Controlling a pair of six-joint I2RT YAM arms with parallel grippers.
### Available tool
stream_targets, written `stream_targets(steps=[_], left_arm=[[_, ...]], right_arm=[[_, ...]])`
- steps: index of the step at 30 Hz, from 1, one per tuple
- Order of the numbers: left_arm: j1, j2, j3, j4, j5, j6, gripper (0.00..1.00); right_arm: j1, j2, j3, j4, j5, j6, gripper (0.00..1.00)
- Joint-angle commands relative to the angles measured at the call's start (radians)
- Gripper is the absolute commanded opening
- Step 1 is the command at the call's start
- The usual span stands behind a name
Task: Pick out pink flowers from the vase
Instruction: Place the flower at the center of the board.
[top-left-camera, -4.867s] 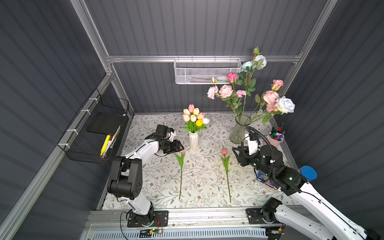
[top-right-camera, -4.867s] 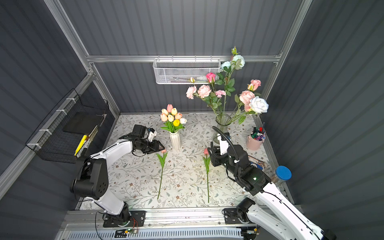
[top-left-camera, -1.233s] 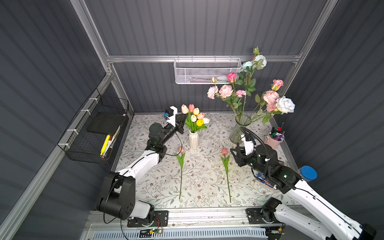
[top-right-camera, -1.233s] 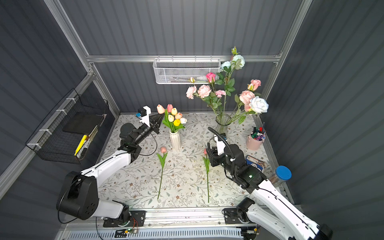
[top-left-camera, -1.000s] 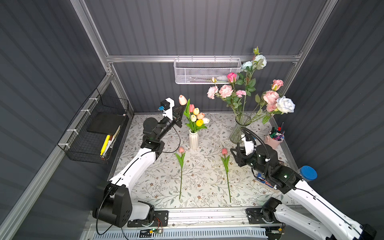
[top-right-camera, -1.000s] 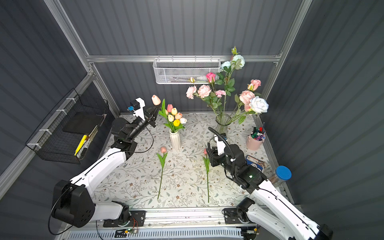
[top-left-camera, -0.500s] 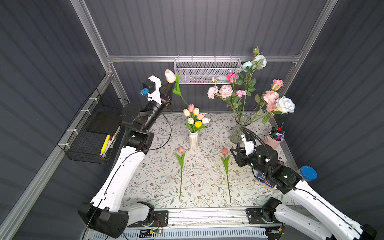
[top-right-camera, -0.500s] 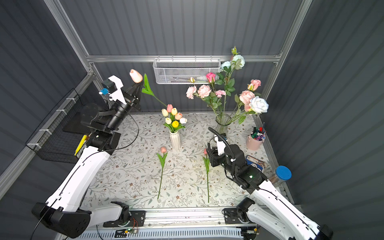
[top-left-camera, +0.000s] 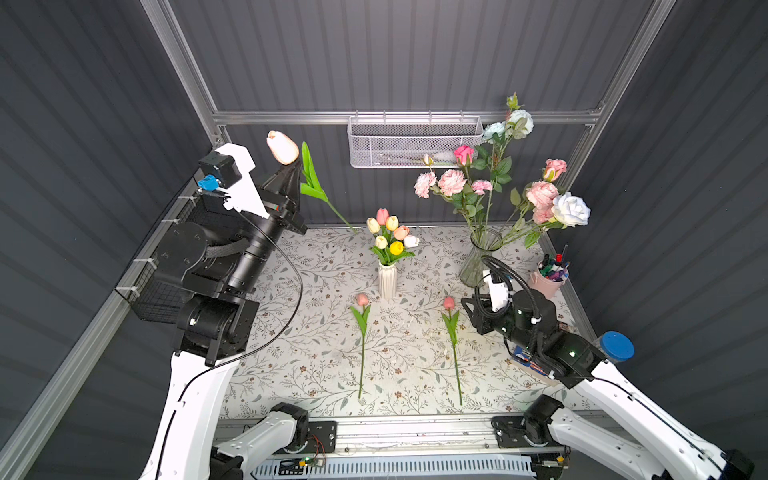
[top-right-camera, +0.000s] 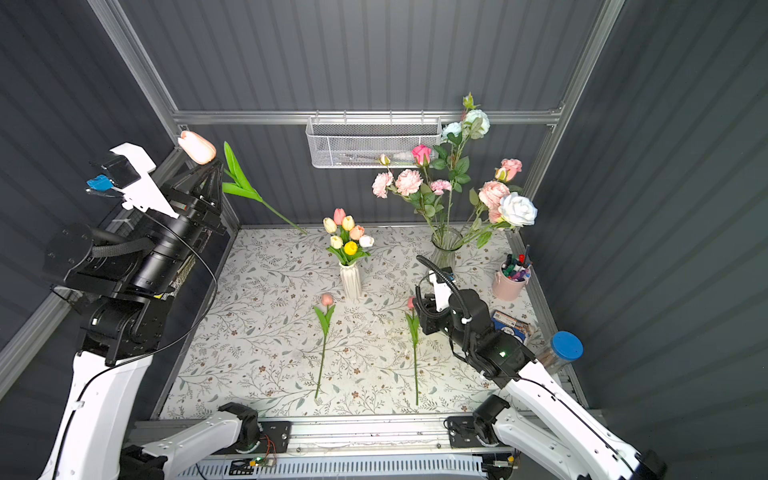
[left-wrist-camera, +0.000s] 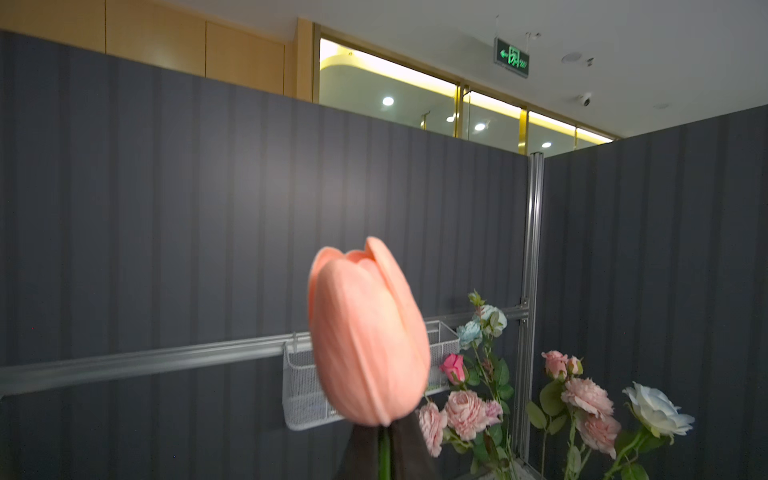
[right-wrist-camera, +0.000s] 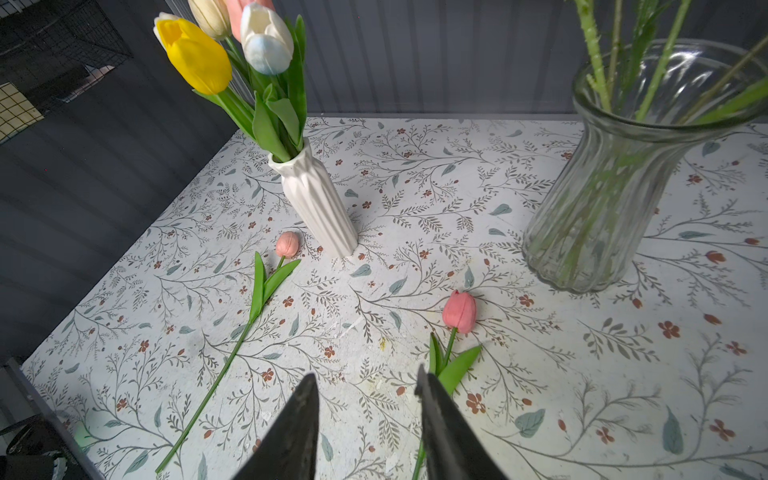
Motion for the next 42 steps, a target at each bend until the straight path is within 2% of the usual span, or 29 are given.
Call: stream_targets(steps=[1, 4, 8, 12, 14, 18, 24, 30, 42], left_arm=[[-0.004, -0.001, 0.011, -0.266, -0.054, -0.087, 0.00], [-0.005, 0.036, 0.001, -0.426, 0.008, -0.170, 0.00], [-0.005, 0.109, -0.071, -0.541, 0.192, -0.277, 0.00], [0.007, 0.159, -0.241, -0.527, 0.299, -0.303, 0.00], [0.047, 0.190, -0.362, -0.480, 0.413, -0.320, 0.00], [0.062, 0.252, -0.466, -0.402, 0.515, -0.319, 0.00], [0.064, 0.348, -0.572, -0.375, 0.554, -0.235, 0.00], [0.064, 0.433, -0.669, -0.252, 0.555, -0.250, 0.00], [0.038, 0.650, -0.635, -0.134, 0.537, -0.235, 0.00]], right_arm=[[0.000, -0.009, 0.011, -0.014, -0.004, 0.016, 0.42], [-0.001, -0.009, 0.011, -0.018, -0.001, 0.020, 0.42], [-0.001, -0.016, 0.013, -0.028, 0.007, 0.024, 0.42], [-0.001, -0.031, 0.007, -0.031, 0.014, 0.026, 0.42], [-0.001, -0.038, 0.002, -0.029, 0.017, 0.027, 0.42], [-0.001, -0.047, -0.002, -0.028, 0.016, 0.037, 0.42], [-0.002, -0.051, -0.010, -0.029, 0.025, 0.039, 0.42], [-0.002, -0.052, -0.026, -0.009, 0.020, 0.050, 0.42], [-0.002, -0.053, -0.030, -0.009, 0.017, 0.053, 0.42]])
